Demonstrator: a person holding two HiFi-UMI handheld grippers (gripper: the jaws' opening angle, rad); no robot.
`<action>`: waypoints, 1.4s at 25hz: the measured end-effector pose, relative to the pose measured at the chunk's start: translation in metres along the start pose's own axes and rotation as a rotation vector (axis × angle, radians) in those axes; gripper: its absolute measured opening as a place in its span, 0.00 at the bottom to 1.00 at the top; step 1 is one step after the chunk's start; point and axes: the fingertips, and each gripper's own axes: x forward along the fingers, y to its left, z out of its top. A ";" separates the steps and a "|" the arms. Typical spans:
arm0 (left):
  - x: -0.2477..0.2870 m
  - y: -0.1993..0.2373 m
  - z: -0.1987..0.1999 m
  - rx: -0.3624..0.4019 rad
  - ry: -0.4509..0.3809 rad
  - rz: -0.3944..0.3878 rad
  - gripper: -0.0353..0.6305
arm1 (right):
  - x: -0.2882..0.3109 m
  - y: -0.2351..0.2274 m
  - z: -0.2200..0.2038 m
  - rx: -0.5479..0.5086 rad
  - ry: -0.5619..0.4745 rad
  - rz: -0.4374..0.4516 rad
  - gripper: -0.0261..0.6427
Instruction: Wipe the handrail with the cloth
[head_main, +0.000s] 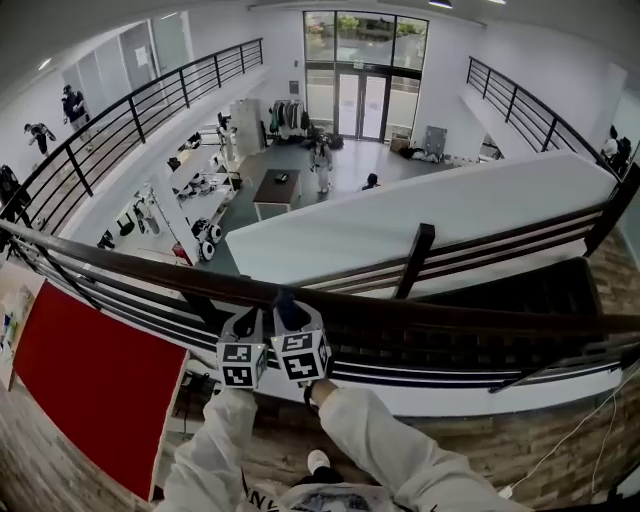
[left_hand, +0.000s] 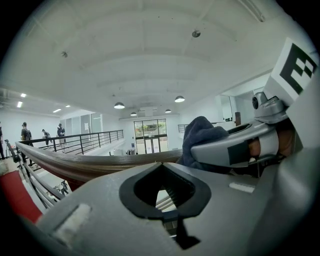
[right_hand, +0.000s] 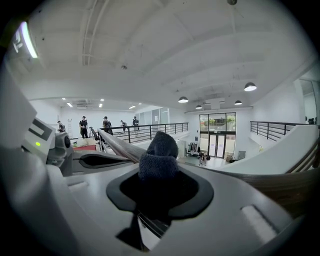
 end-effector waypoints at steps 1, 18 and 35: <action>0.002 -0.010 0.002 -0.001 -0.002 -0.005 0.04 | -0.006 -0.008 -0.001 0.001 0.000 -0.003 0.21; 0.001 -0.127 0.034 -0.008 -0.012 -0.050 0.04 | -0.086 -0.094 -0.015 0.012 0.022 -0.032 0.21; 0.018 -0.244 0.033 -0.018 -0.004 -0.149 0.04 | -0.155 -0.175 -0.041 0.029 -0.004 -0.072 0.22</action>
